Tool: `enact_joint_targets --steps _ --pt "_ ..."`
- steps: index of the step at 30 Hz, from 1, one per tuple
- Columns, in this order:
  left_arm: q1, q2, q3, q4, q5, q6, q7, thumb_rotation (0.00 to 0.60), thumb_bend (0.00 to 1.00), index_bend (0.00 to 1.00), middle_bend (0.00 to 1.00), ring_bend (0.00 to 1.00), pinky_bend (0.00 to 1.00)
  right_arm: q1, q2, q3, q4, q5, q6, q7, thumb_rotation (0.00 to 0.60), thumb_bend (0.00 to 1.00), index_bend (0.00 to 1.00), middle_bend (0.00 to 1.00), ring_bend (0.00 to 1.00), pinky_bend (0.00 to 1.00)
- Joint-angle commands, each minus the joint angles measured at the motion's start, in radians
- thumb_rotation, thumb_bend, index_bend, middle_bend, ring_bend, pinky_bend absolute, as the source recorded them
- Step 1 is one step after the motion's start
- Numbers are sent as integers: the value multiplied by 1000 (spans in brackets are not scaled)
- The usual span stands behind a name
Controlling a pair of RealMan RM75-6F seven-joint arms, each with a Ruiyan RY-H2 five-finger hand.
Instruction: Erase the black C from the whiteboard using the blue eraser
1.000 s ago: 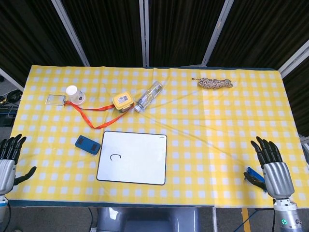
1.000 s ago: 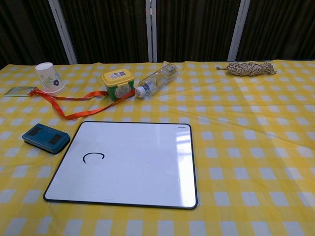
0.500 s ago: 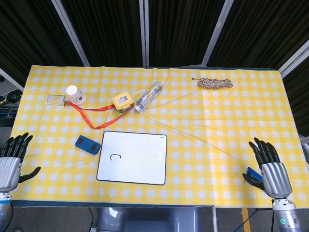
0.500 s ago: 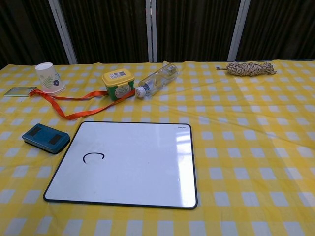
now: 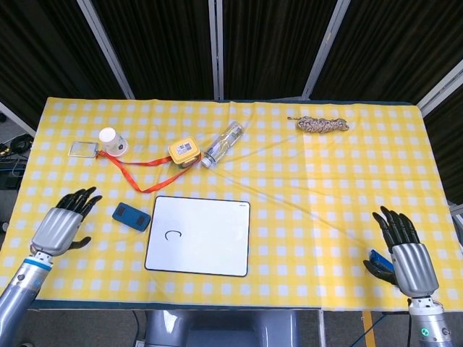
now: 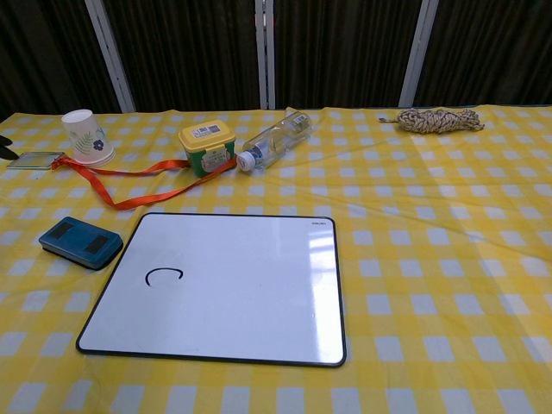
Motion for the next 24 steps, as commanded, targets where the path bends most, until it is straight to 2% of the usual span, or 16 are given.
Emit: enact_joint_targets --steps 1,8,17,24 --pt "-73 -21 -18 1 -55 -99 82 600 206 139 26 79 157 0 2 0 -1 2 -3 4 600 63 24 0 0 0" --pt "-147 -79 -24 12 -124 -204 195 600 261 186 63 108 179 1 3 0 1 7 -7 11 600 64 24 0 0 0" --pt "-206 -145 -22 31 -214 -260 302 600 275 220 90 131 195 0 9 4 0 15 -9 29 600 63 24 0 0 0" --pt "-238 -168 -13 24 -262 -284 337 600 280 239 108 142 206 1 9 3 1 17 -13 28 600 64 24 0 0 0"
